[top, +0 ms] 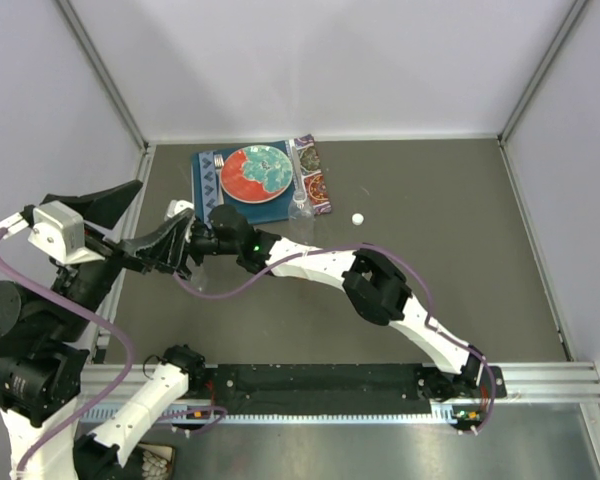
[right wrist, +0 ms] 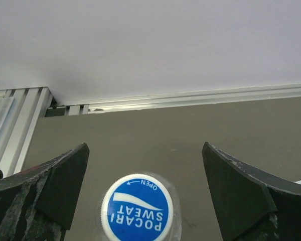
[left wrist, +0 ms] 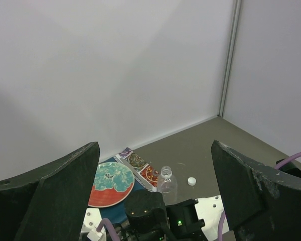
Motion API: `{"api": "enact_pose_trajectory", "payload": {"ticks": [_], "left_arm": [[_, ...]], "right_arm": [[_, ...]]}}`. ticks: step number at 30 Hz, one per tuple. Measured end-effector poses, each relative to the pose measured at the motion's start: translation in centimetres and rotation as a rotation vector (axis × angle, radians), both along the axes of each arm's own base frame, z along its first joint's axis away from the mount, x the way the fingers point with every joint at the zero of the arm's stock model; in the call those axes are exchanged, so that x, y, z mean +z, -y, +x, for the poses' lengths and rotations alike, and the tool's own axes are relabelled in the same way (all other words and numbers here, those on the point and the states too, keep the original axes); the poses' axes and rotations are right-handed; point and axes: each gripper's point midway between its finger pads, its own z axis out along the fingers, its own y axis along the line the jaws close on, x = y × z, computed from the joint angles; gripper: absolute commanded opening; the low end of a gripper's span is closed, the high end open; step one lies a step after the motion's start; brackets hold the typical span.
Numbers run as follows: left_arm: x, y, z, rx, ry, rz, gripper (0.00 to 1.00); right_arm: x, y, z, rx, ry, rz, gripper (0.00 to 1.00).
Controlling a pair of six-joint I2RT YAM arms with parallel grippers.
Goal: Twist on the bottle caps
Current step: Place the plastic bottle at the center of the board.
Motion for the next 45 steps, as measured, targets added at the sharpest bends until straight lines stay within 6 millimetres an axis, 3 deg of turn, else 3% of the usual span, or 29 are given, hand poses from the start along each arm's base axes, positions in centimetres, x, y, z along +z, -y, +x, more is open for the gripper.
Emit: {"api": "enact_pose_trajectory", "payload": {"ticks": [28,39,45], "left_arm": [[-0.7,0.0,0.6,0.011,-0.019,0.005,0.99],[-0.7,-0.1,0.7,0.017,-0.018,0.004,0.99],[-0.7,-0.1,0.7,0.022,-0.018,0.005,0.99]], "right_arm": [[-1.4,-0.6,0.5,-0.012,-0.003,-0.022,0.99],[1.3,-0.9,1.3,-0.04,0.02,0.021,0.99],[1.8,-0.9,1.3,-0.037,0.022,0.026,0.99]]}}
